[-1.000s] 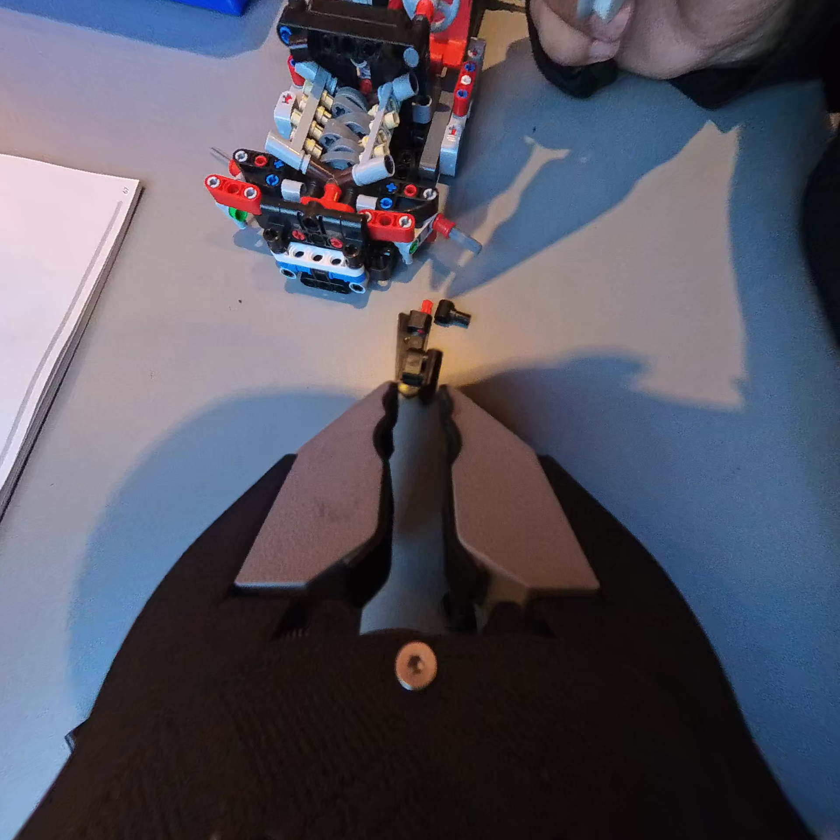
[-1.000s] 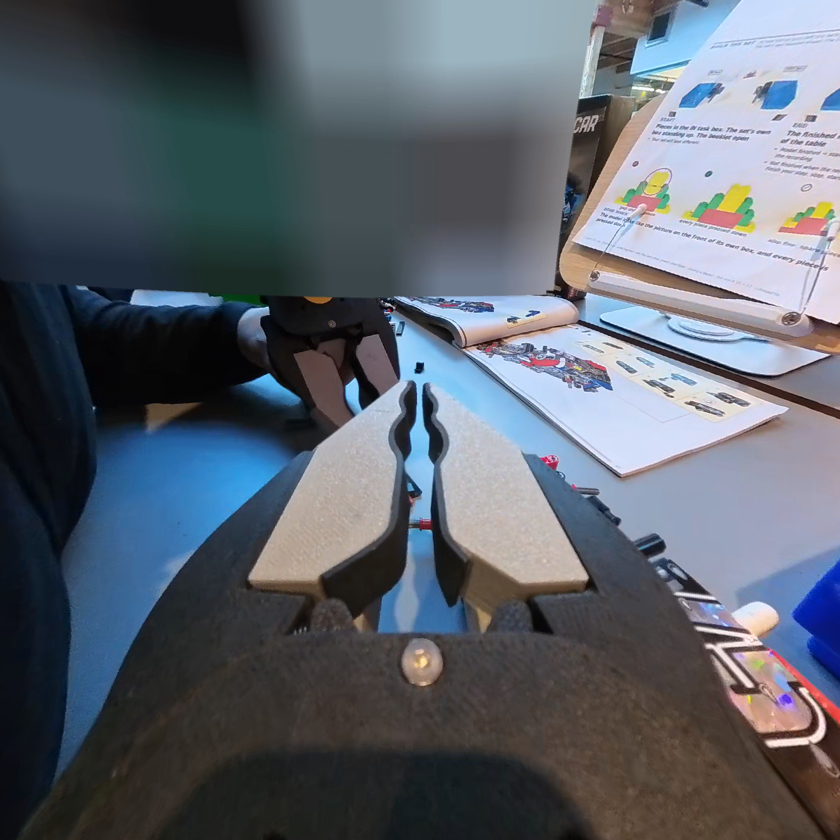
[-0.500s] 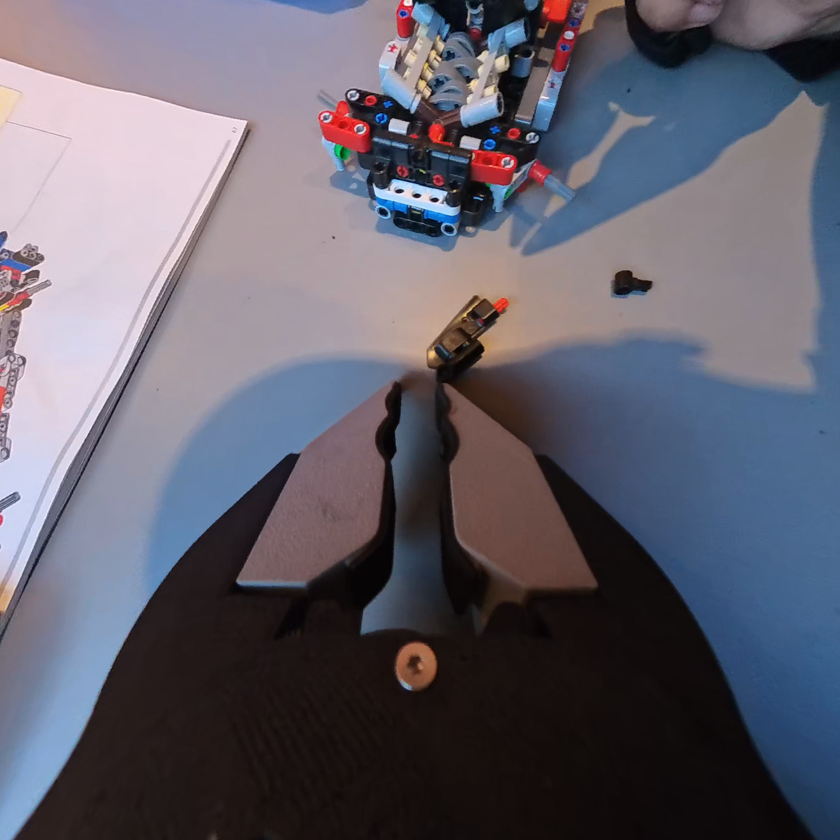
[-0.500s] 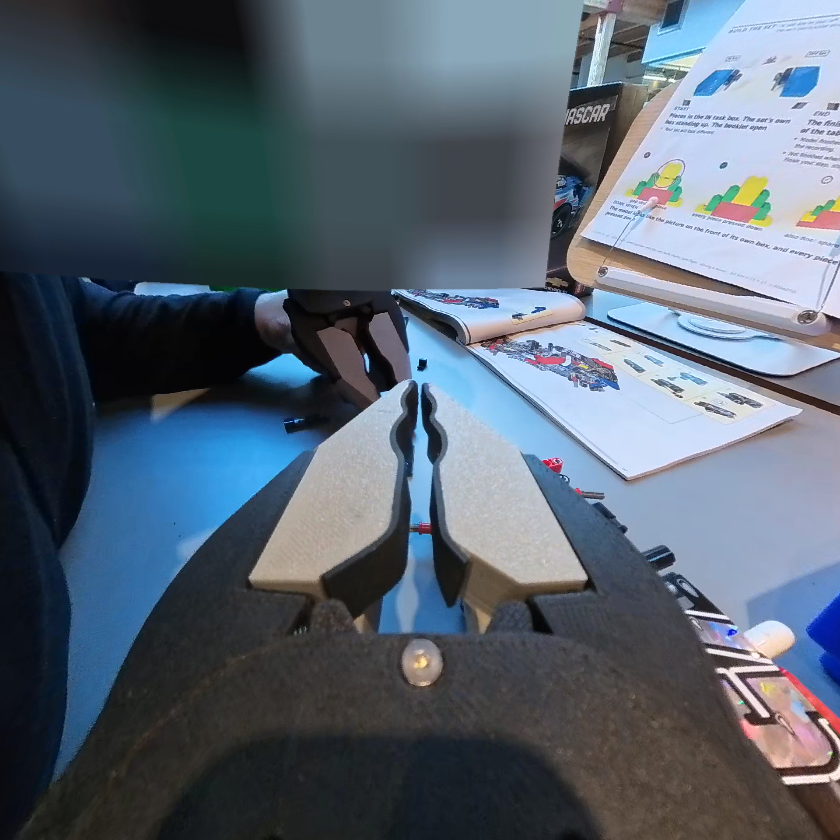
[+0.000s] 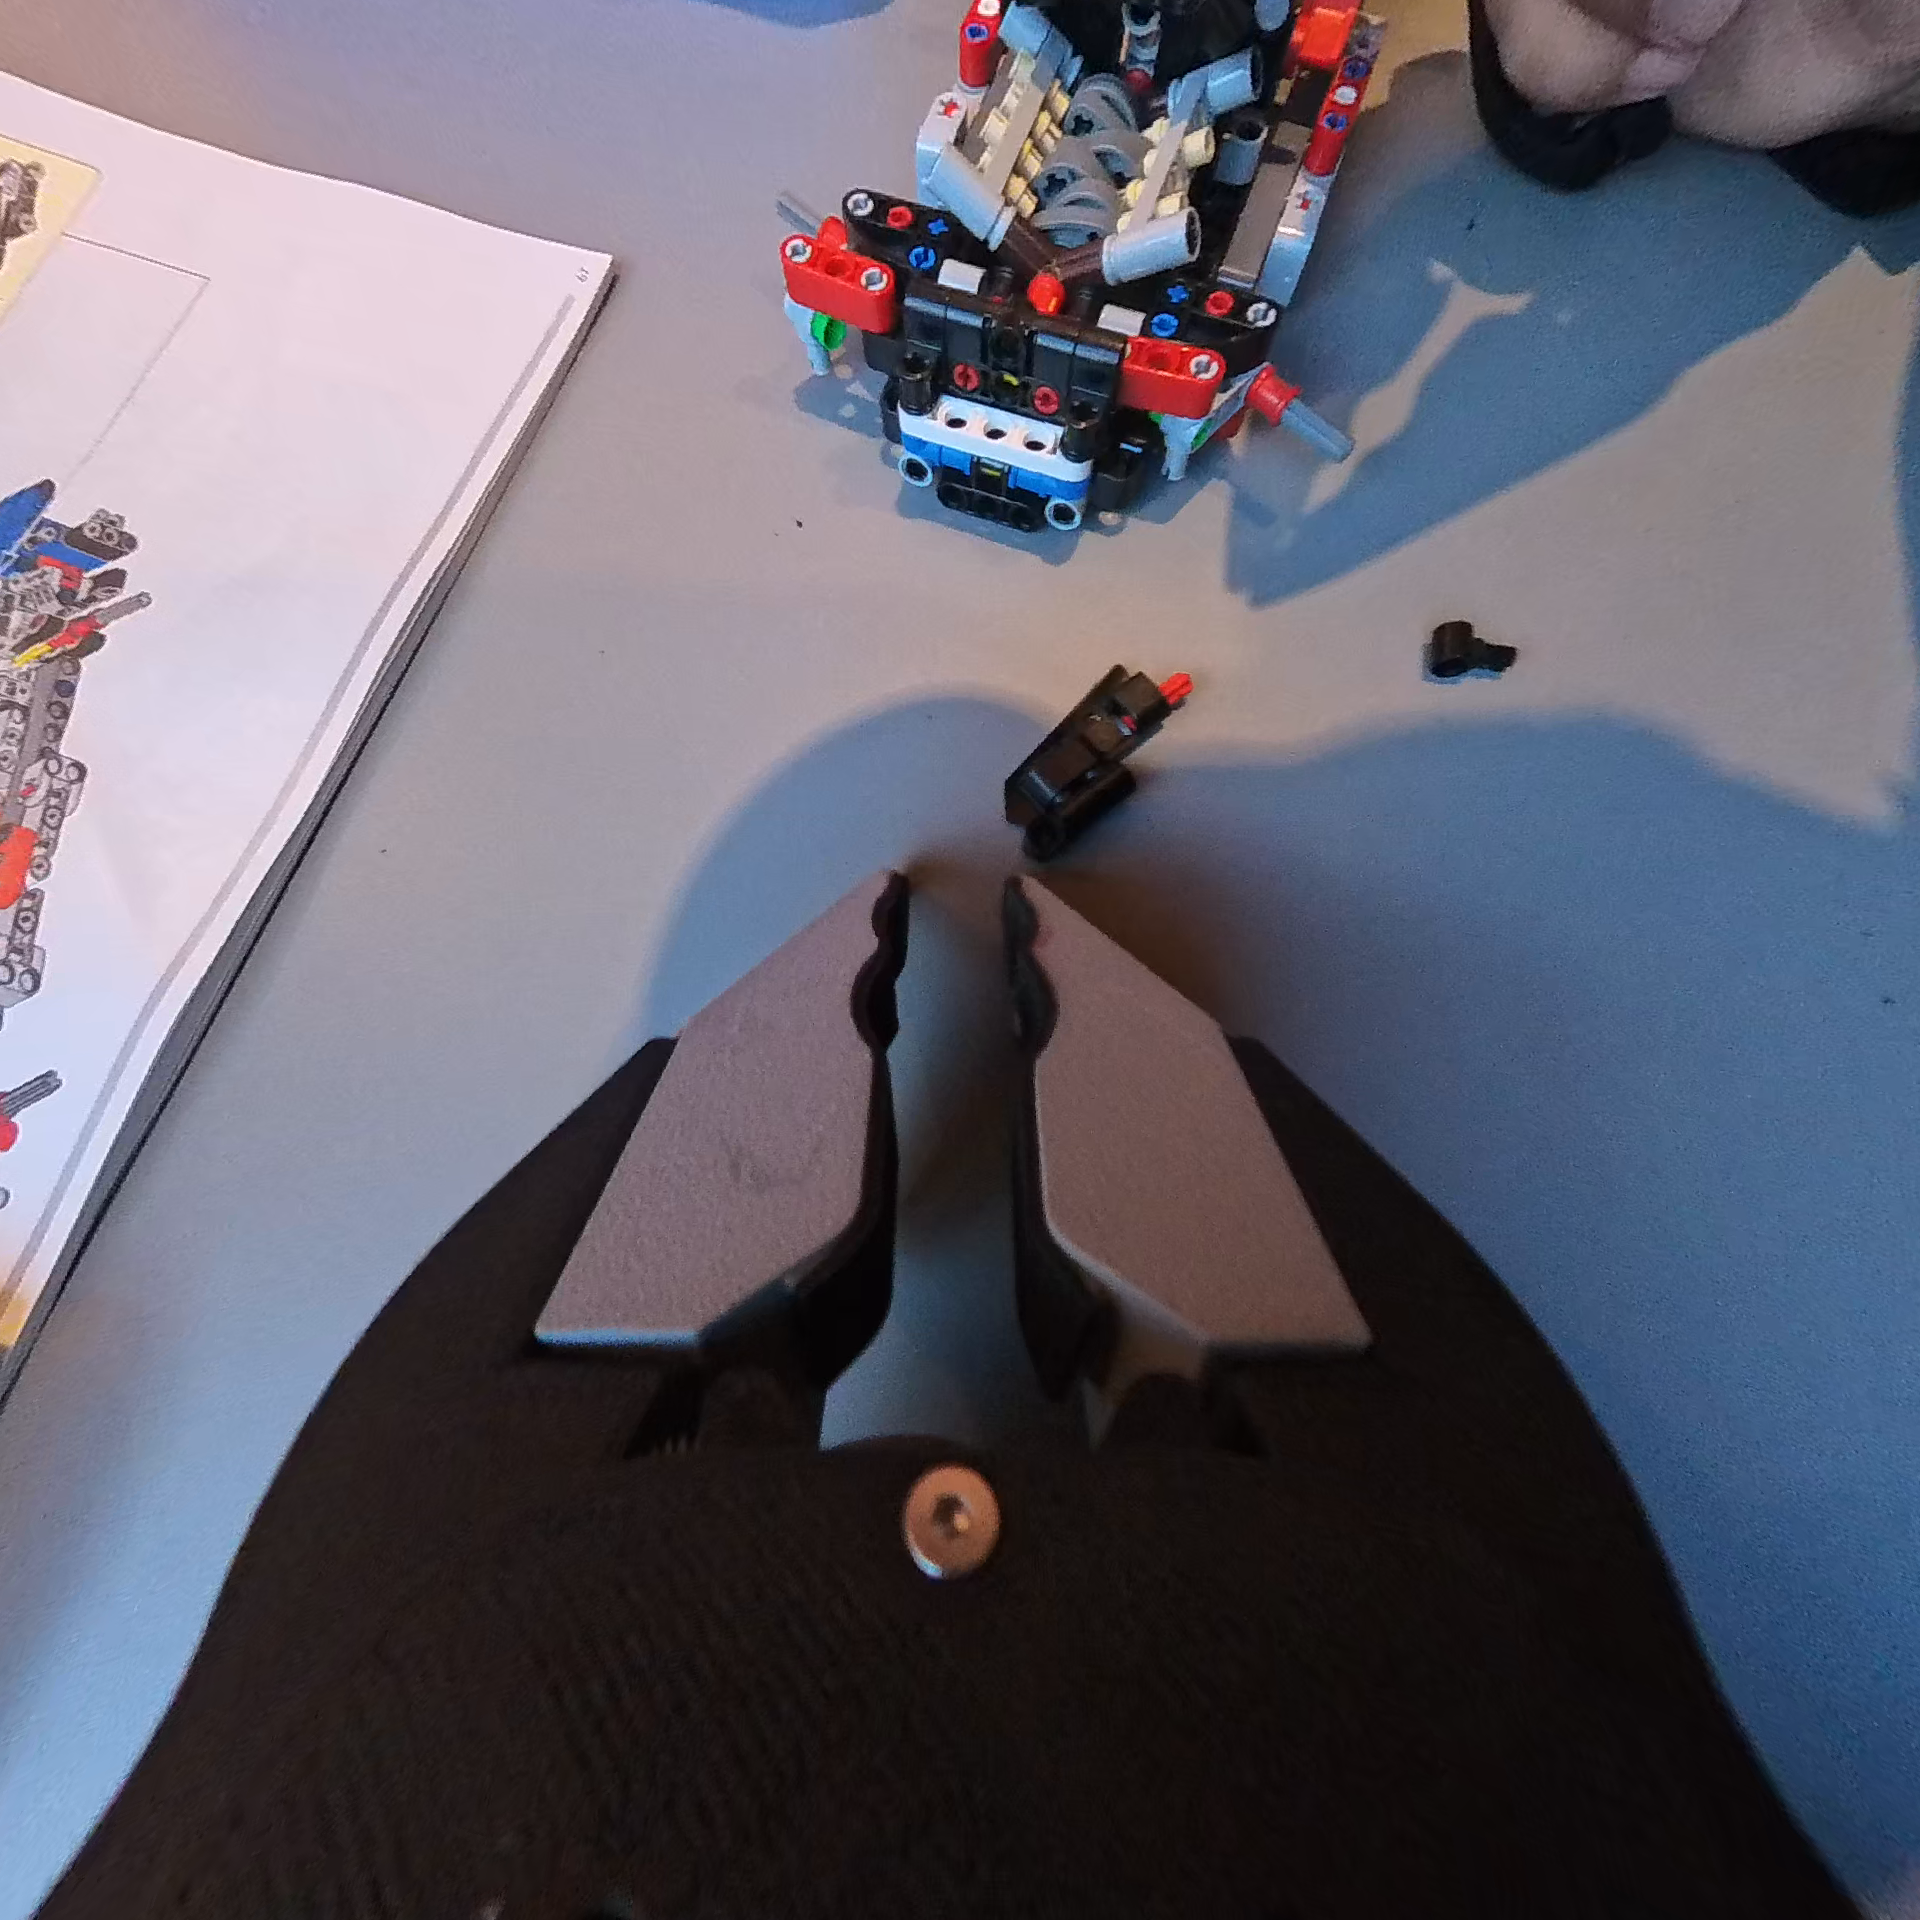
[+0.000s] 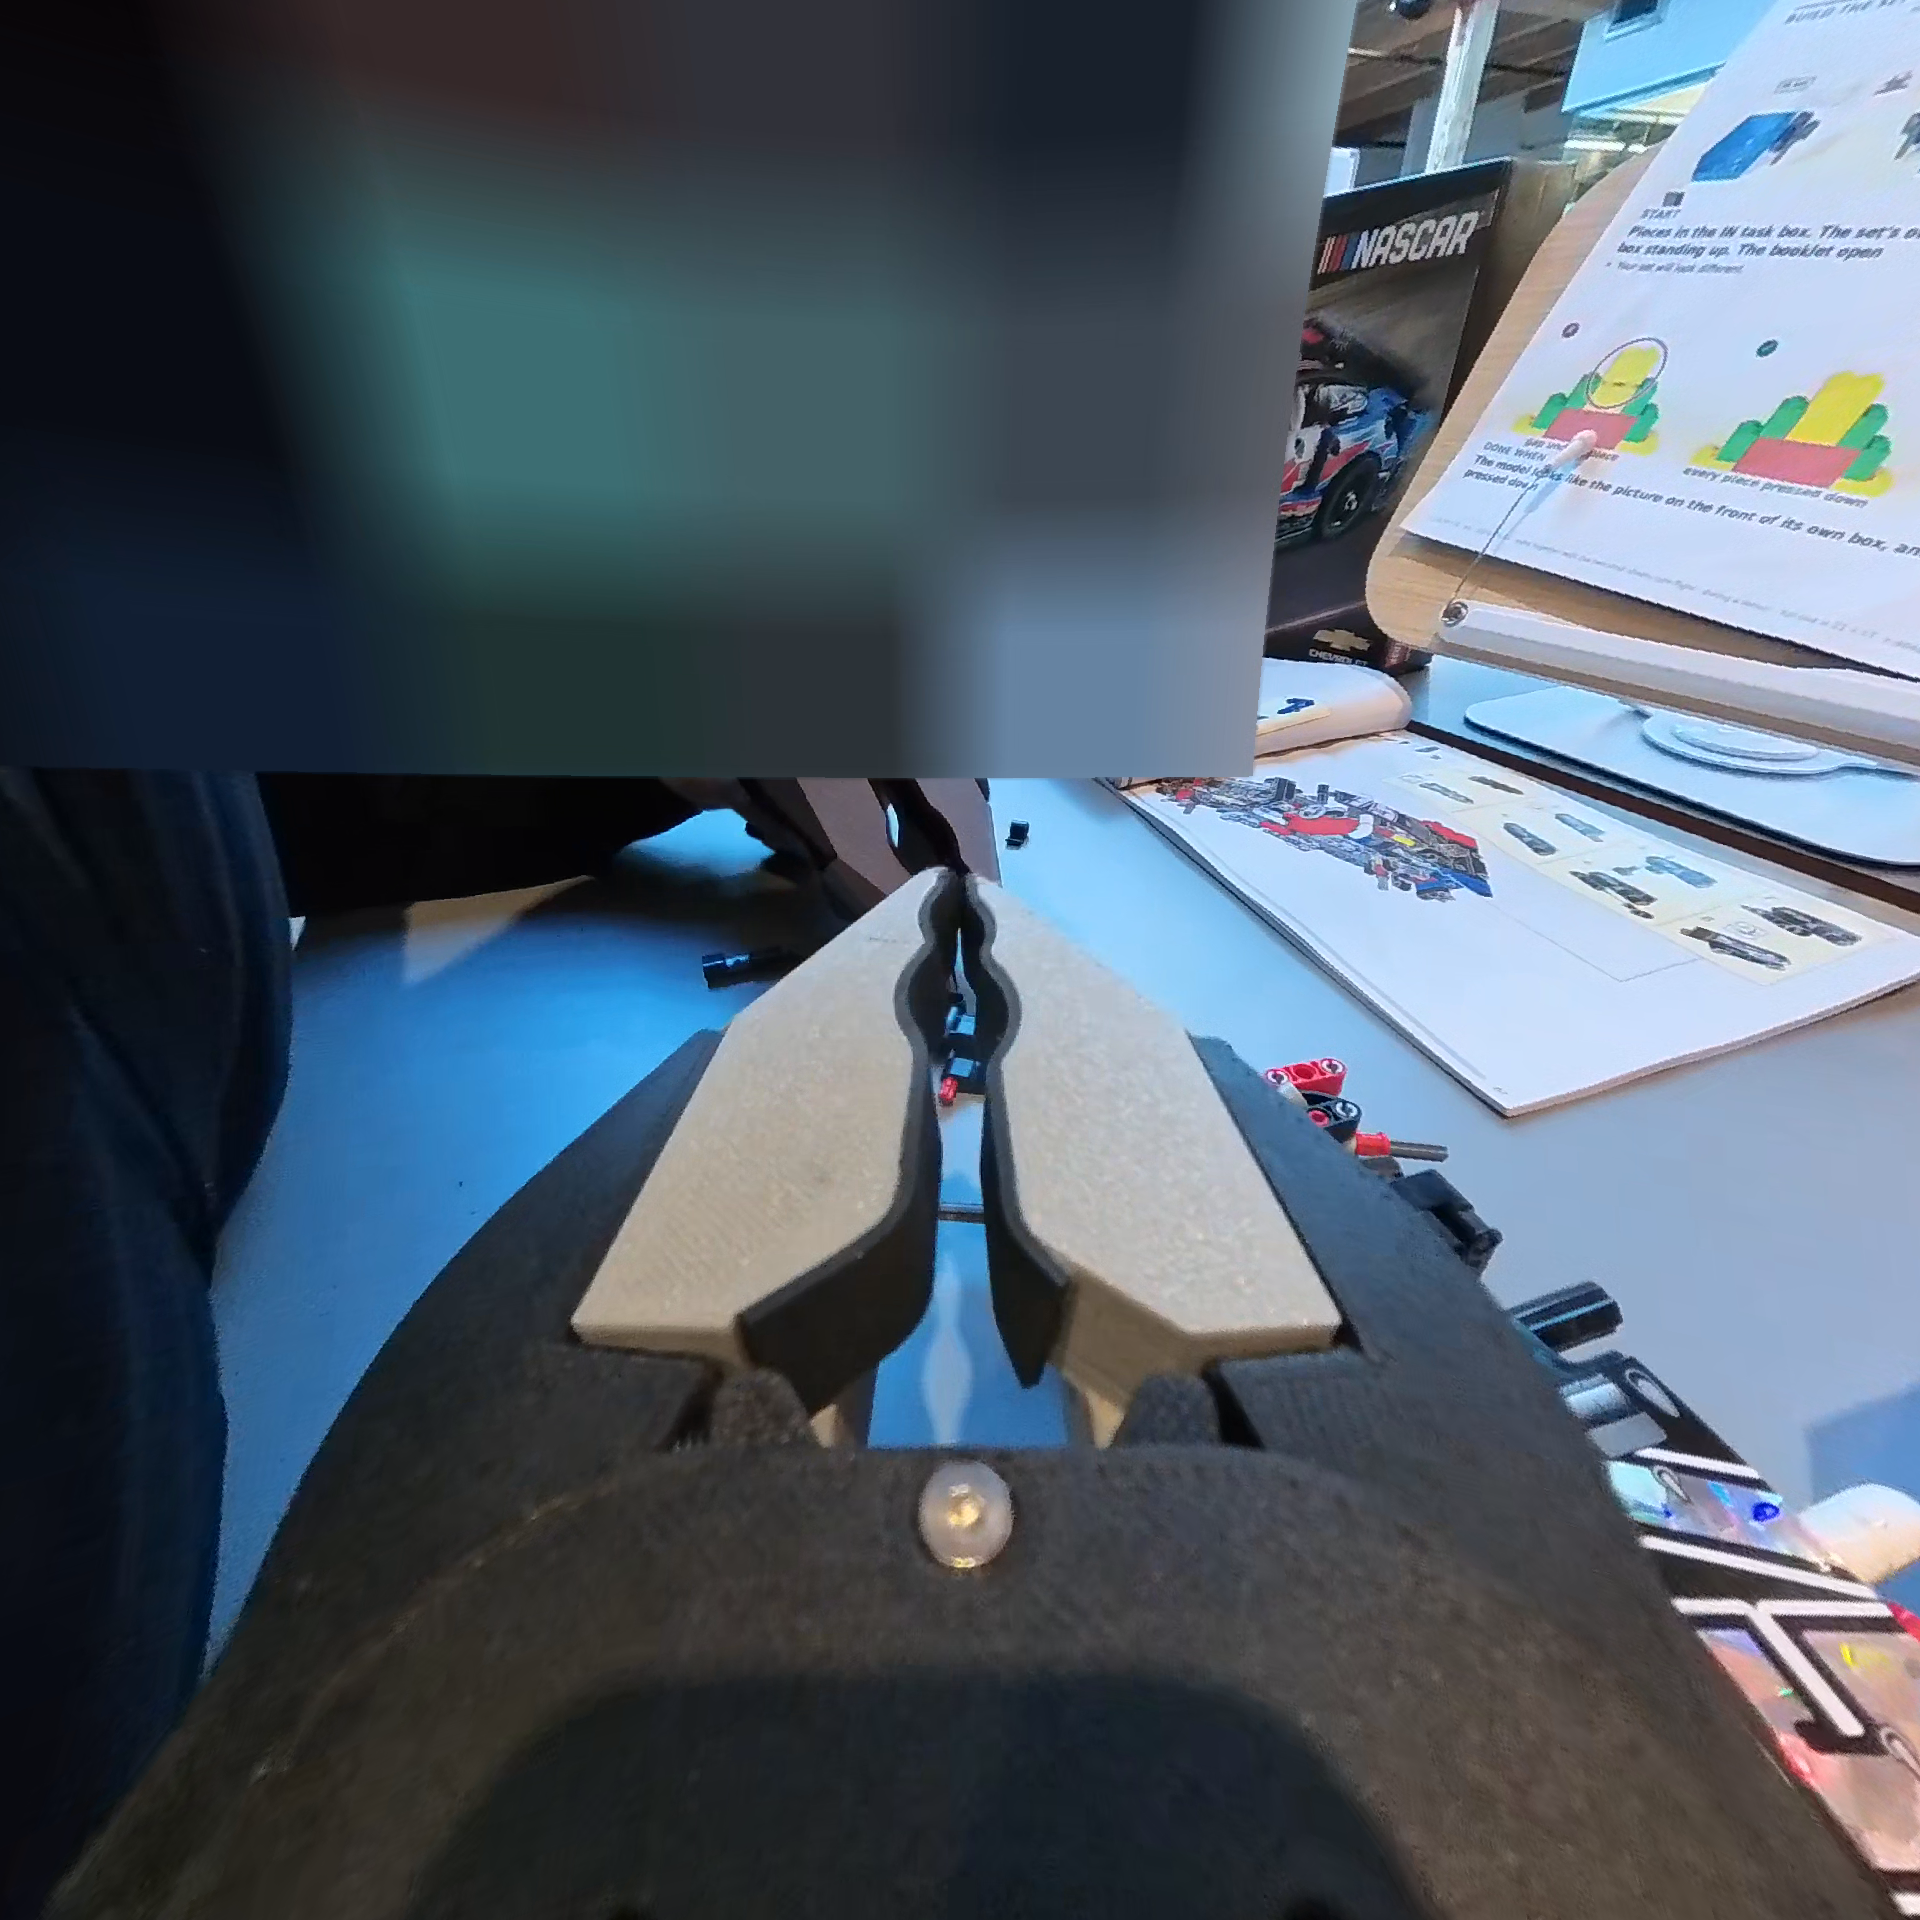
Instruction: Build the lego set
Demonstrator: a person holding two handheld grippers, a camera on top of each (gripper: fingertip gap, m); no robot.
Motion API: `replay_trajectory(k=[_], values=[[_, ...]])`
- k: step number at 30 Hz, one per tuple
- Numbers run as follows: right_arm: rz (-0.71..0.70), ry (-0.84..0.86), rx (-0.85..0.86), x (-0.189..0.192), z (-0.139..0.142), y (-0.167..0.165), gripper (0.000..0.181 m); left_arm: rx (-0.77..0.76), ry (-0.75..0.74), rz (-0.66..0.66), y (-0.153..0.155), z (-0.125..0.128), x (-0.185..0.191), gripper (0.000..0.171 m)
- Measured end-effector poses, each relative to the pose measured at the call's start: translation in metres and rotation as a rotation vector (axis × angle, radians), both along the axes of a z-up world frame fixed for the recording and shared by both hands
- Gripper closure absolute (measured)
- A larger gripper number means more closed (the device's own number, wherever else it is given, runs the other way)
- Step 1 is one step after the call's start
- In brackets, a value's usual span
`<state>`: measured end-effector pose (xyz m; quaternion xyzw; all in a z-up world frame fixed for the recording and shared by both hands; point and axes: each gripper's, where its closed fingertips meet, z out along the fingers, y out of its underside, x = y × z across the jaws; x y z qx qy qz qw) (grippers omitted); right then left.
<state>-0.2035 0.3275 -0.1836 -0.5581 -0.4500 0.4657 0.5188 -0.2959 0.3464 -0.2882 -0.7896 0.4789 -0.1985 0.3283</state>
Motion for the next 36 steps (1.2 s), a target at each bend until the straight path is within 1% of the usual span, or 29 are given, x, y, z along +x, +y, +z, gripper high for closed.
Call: replay_trajectory(k=[3,7,10,12,17,19,21,23,29,31,36], values=[[0.011,0.002,-0.004,-0.001,0.000,-0.001,0.181,-0.027,-0.002,0.027,0.002,0.000,-0.005,0.155],[0.031,-0.009,0.000,-0.004,-0.001,-0.005,0.181,-0.044,-0.024,0.021,0.000,0.001,-0.004,0.152],[0.045,-0.022,0.001,-0.006,-0.003,-0.007,0.181,-0.044,-0.040,-0.025,-0.008,0.003,0.007,0.147],[0.050,-0.027,0.004,-0.007,-0.004,-0.009,0.181,-0.033,-0.024,-0.051,-0.011,0.000,0.013,0.144],[0.067,-0.051,0.011,-0.011,-0.007,-0.012,0.181,0.003,-0.009,-0.062,-0.012,0.000,0.025,0.136],[0.073,-0.072,0.013,-0.013,-0.010,-0.013,0.176,0.016,-0.011,-0.097,-0.016,0.000,0.029,0.148],[0.074,-0.083,0.026,-0.014,-0.011,-0.014,0.177,0.039,-0.001,-0.121,-0.019,0.000,0.031,0.160],[0.076,-0.096,0.033,-0.015,-0.013,-0.015,0.175,0.083,0.017,-0.123,-0.018,0.000,0.031,0.166],[0.039,-0.121,0.033,-0.016,-0.017,-0.010,0.170,0.208,0.083,-0.081,-0.013,0.005,0.034,0.167],[0.009,-0.130,0.044,-0.014,-0.018,-0.006,0.171,0.287,0.113,-0.050,-0.009,0.015,0.033,0.168],[-0.042,-0.107,0.014,-0.009,-0.015,0.006,0.170,0.544,0.172,-0.018,-0.007,0.053,0.034,0.167]])
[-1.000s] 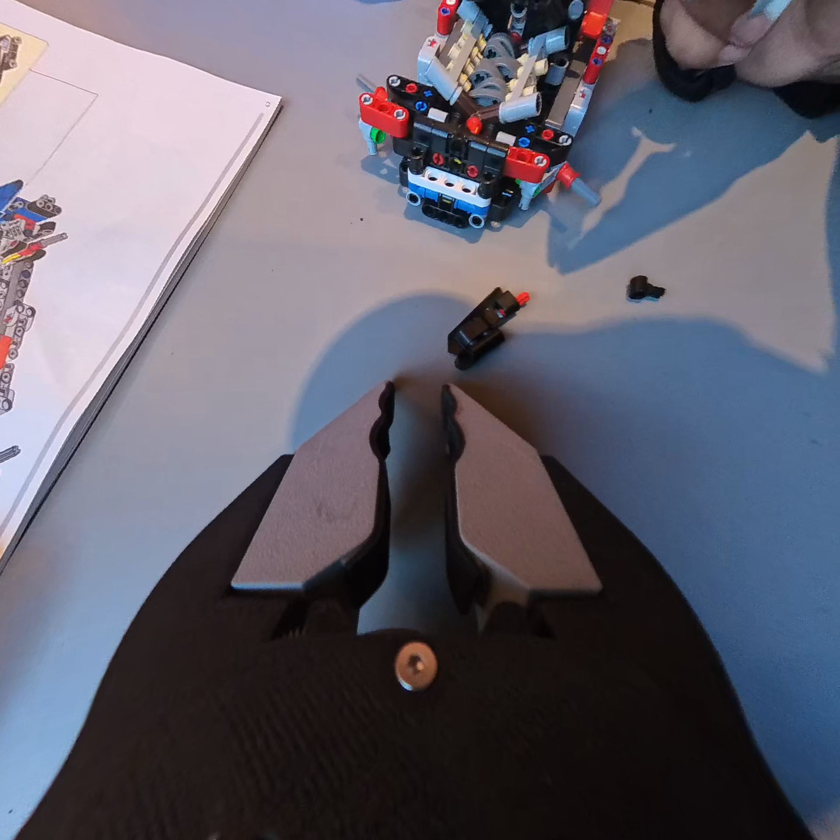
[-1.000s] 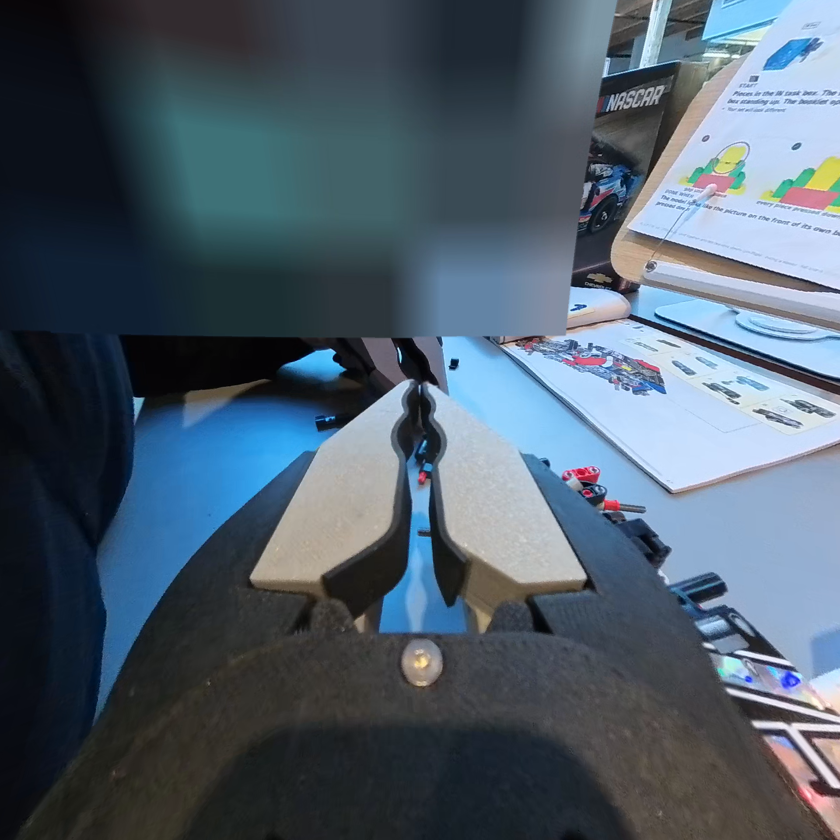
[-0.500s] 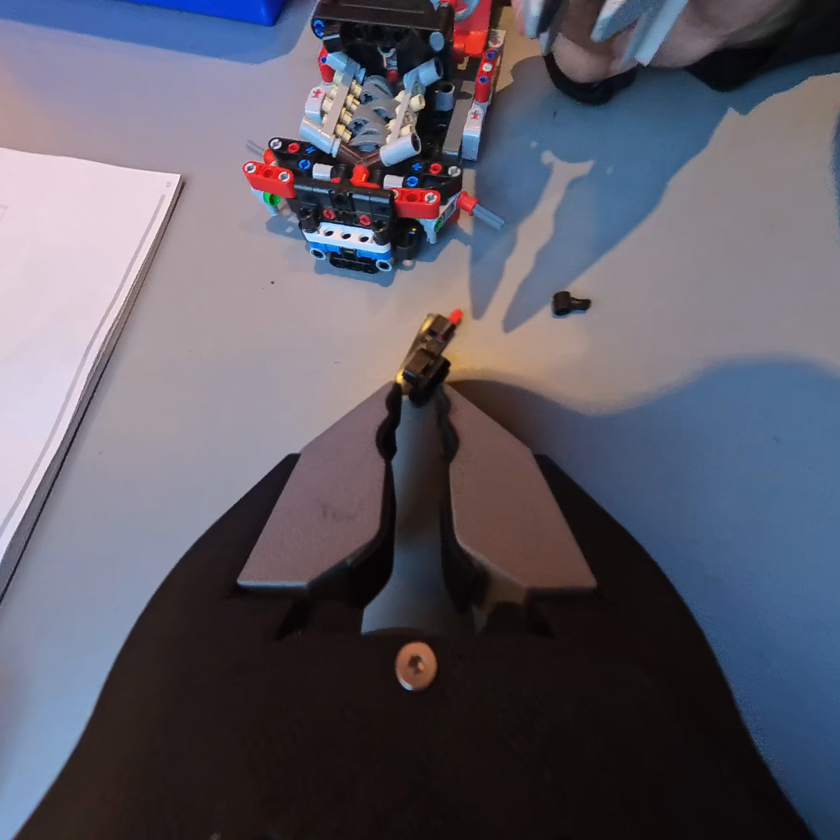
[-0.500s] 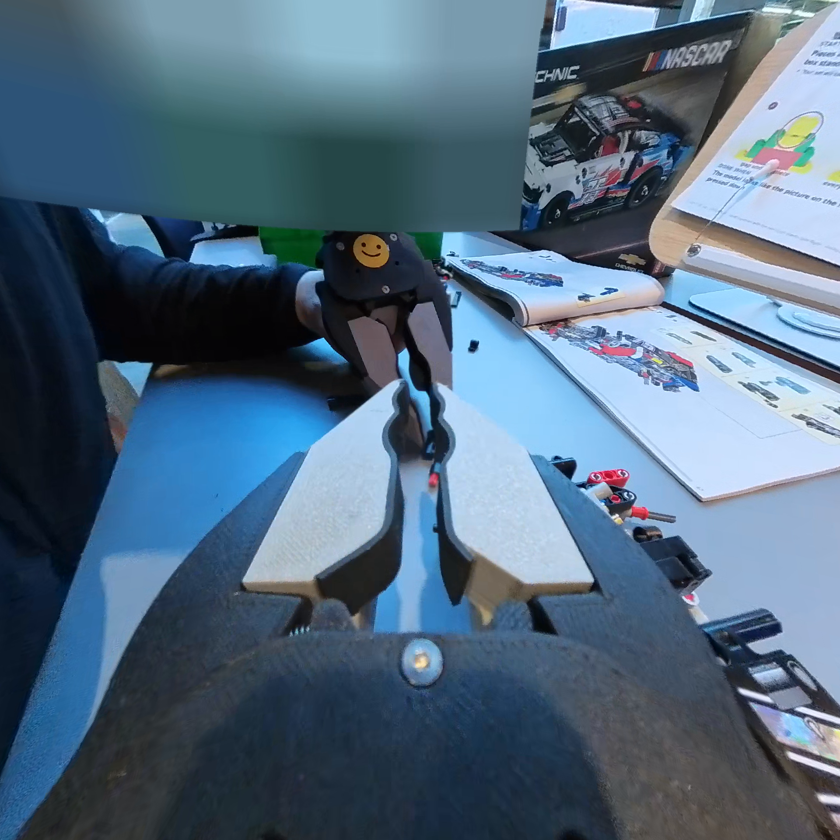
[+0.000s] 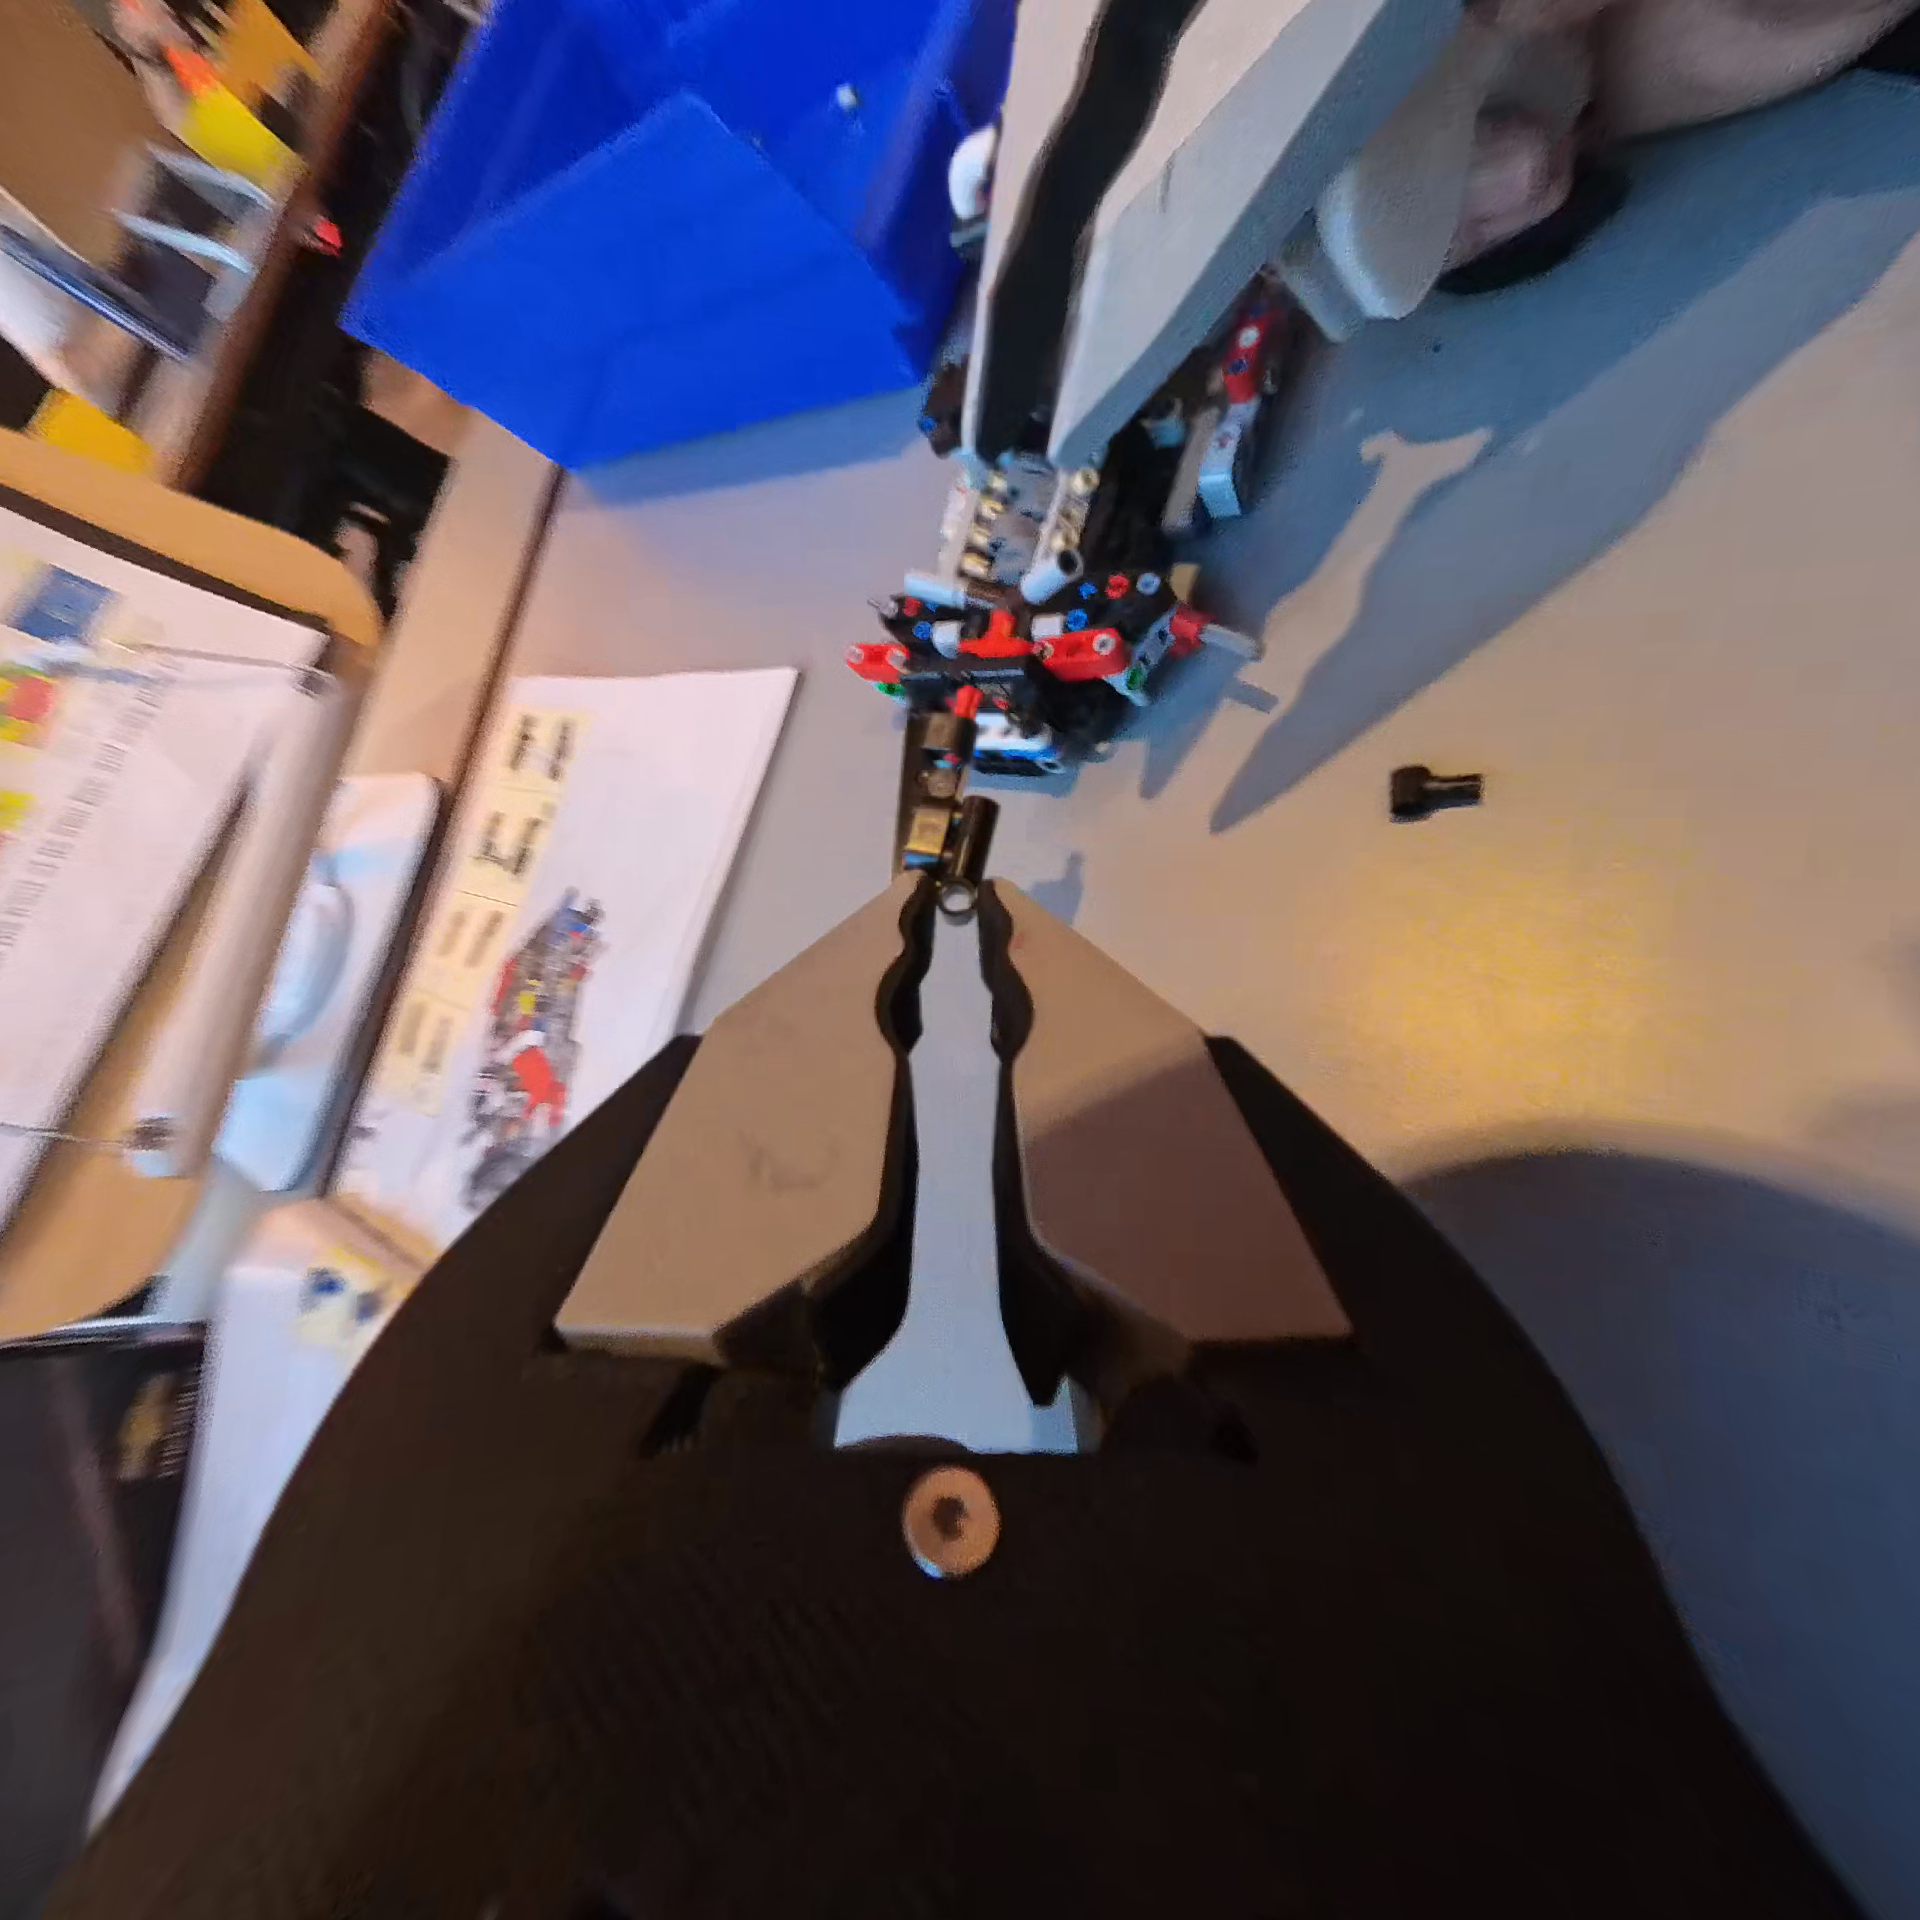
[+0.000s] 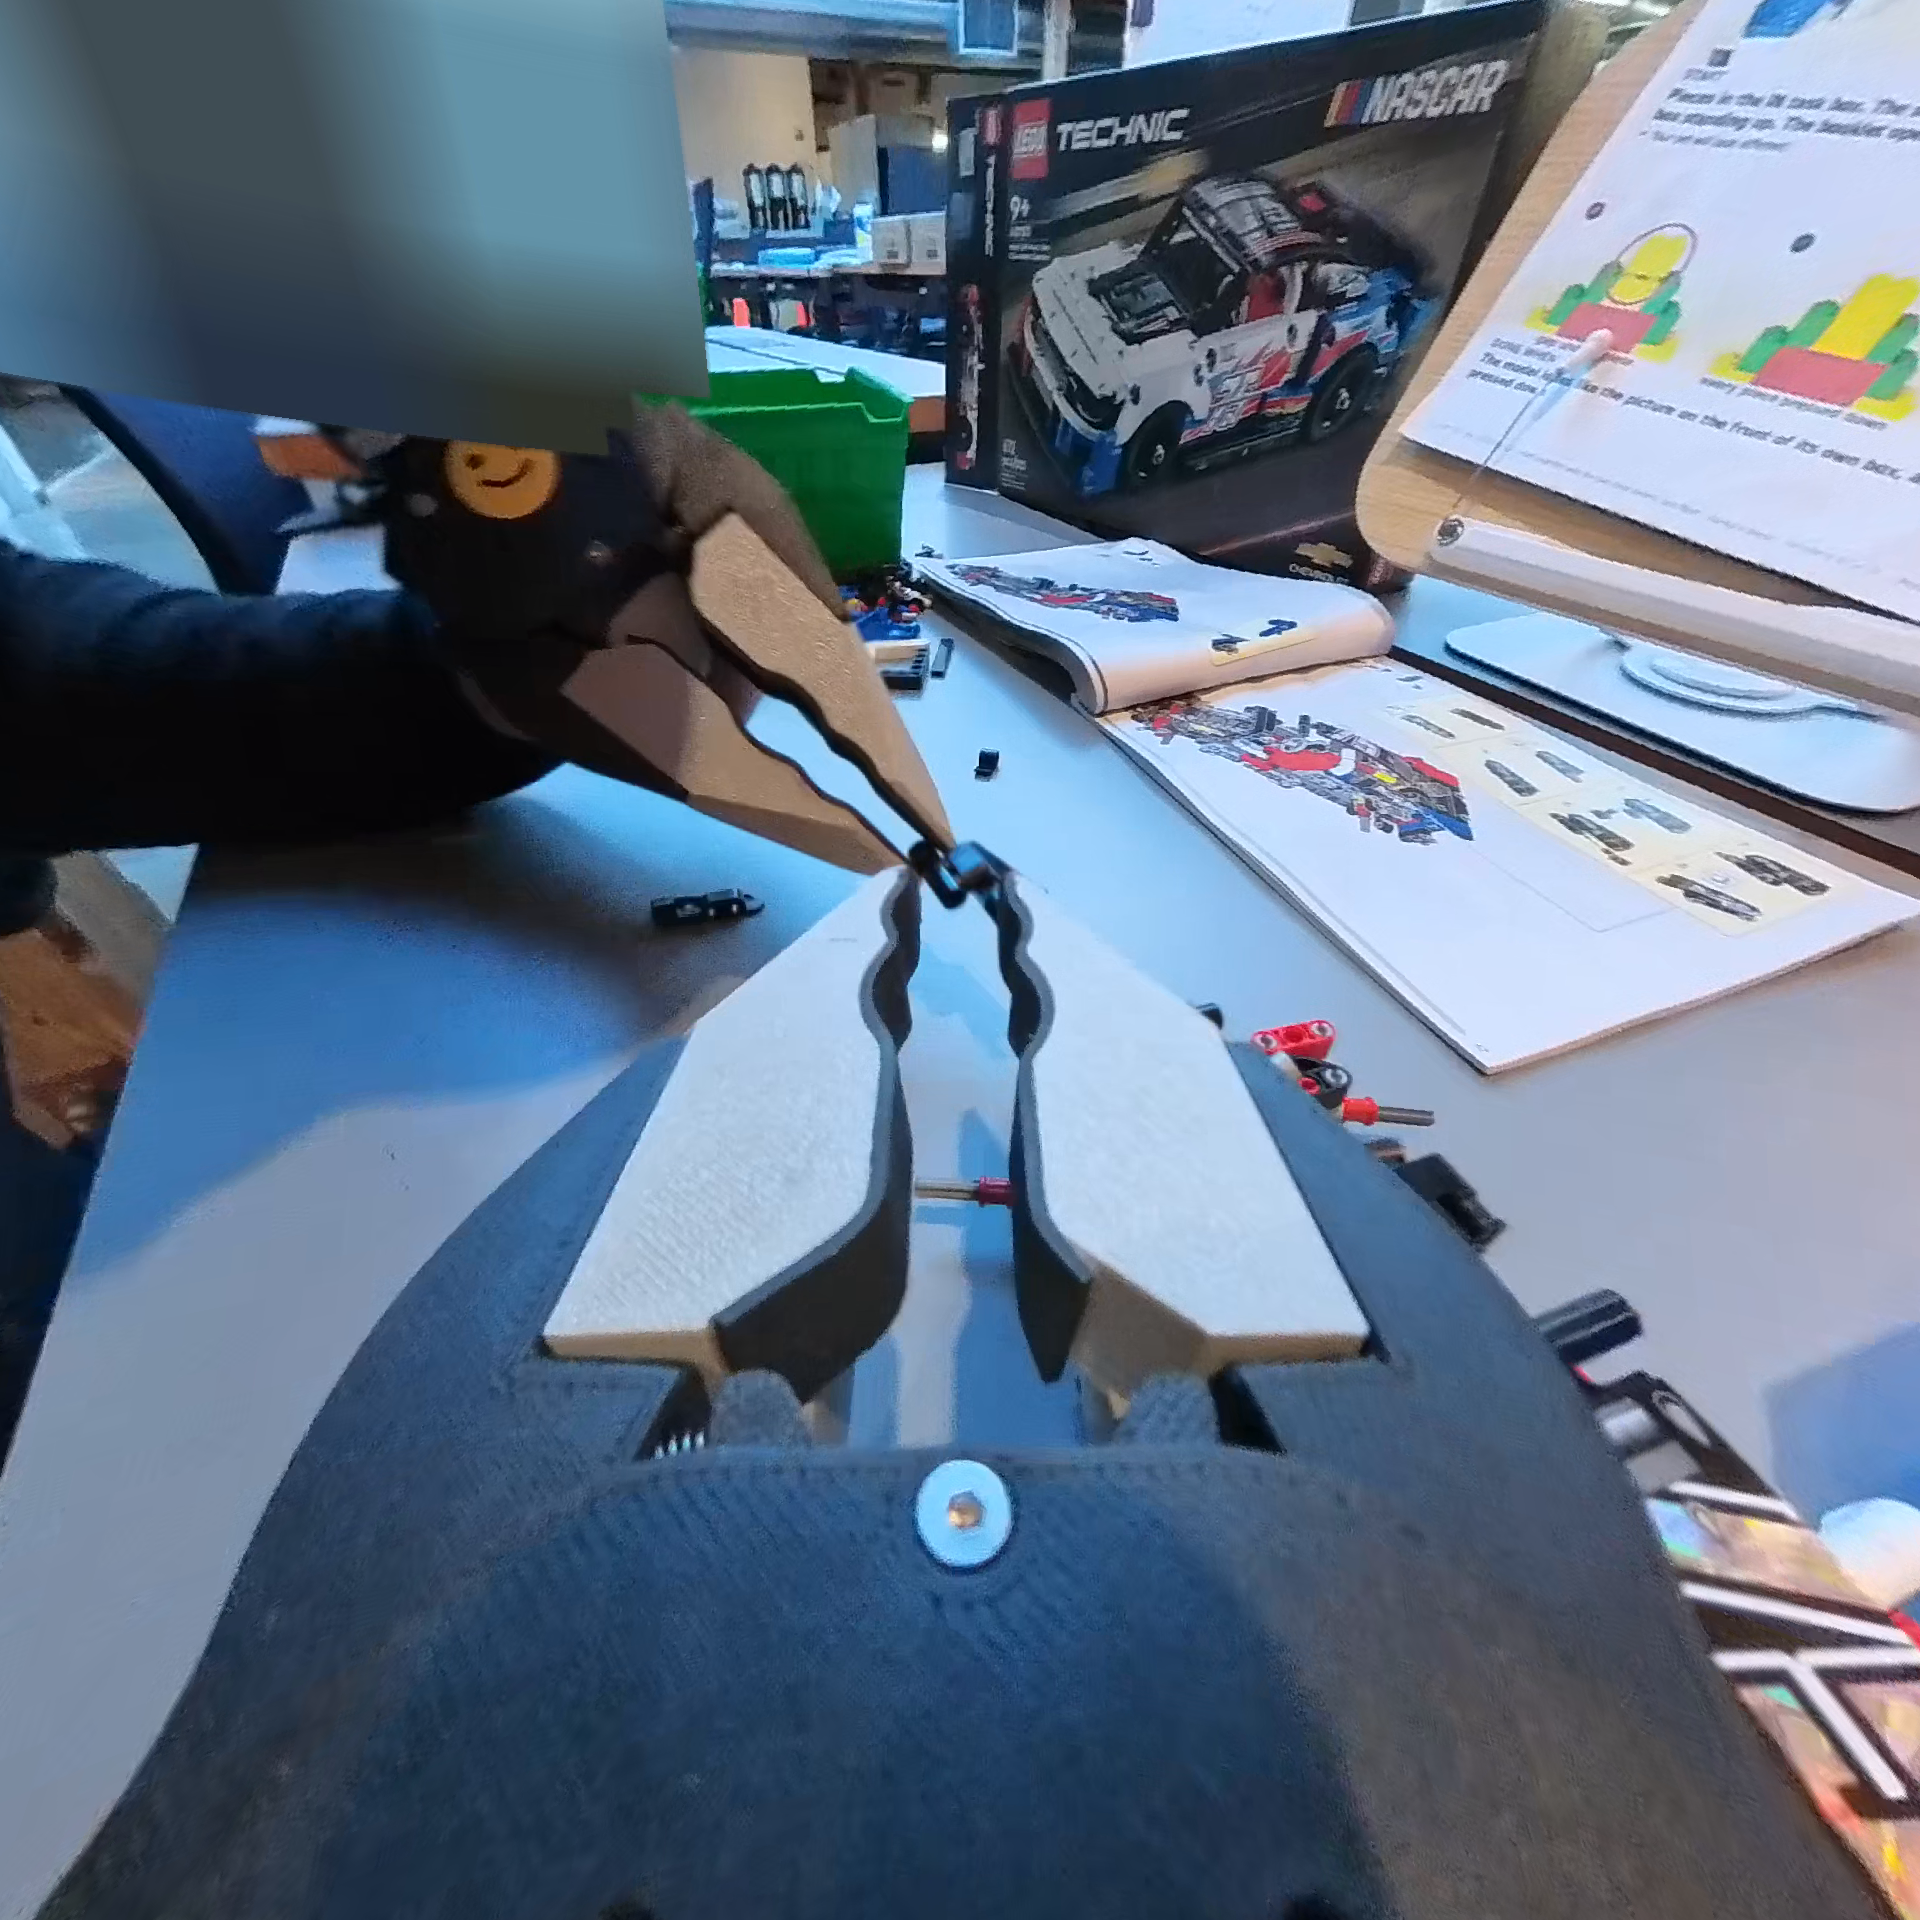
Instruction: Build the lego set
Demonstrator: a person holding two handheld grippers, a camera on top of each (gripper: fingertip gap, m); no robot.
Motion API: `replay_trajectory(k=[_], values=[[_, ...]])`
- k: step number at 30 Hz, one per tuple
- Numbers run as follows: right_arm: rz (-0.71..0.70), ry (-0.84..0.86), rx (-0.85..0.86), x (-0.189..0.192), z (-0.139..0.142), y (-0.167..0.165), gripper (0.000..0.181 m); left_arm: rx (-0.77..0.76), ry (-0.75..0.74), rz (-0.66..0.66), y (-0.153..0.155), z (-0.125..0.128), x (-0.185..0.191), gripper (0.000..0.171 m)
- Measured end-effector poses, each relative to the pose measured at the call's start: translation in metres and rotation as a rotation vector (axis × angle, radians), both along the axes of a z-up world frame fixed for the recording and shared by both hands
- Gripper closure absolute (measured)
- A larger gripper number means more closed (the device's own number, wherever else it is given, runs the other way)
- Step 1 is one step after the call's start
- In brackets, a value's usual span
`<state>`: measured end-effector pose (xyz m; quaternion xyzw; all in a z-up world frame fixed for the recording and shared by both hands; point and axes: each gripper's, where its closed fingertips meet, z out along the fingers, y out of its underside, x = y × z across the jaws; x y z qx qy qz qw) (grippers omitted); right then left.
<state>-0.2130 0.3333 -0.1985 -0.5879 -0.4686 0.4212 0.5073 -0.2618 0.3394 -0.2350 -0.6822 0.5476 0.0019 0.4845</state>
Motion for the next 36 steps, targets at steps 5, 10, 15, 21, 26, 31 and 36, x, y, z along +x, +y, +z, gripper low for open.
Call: replay_trajectory(k=[5,10,15,21,26,31,36], values=[[-0.041,0.082,-0.111,0.002,0.009,0.010,0.166,0.286,0.155,0.038,-0.002,0.030,0.000,0.167],[-0.002,0.122,-0.132,-0.011,0.019,0.008,0.157,0.414,0.270,0.028,-0.006,0.032,0.007,0.167],[0.014,0.108,-0.134,-0.011,0.014,0.008,0.157,0.482,0.271,0.040,-0.008,0.045,0.006,0.167],[0.035,0.126,-0.122,-0.012,0.018,0.005,0.158,0.525,0.265,0.033,-0.011,0.051,0.008,0.168],[0.059,0.142,-0.119,-0.013,0.023,0.002,0.158,0.509,0.144,0.009,-0.013,0.057,0.010,0.167],[0.059,0.136,-0.049,-0.015,0.033,0.004,0.152,0.166,-0.246,-0.039,-0.010,0.048,0.012,0.168],[0.149,0.029,0.103,-0.017,0.035,-0.002,0.145,-0.003,-0.466,-0.139,-0.015,0.055,0.005,0.168]])
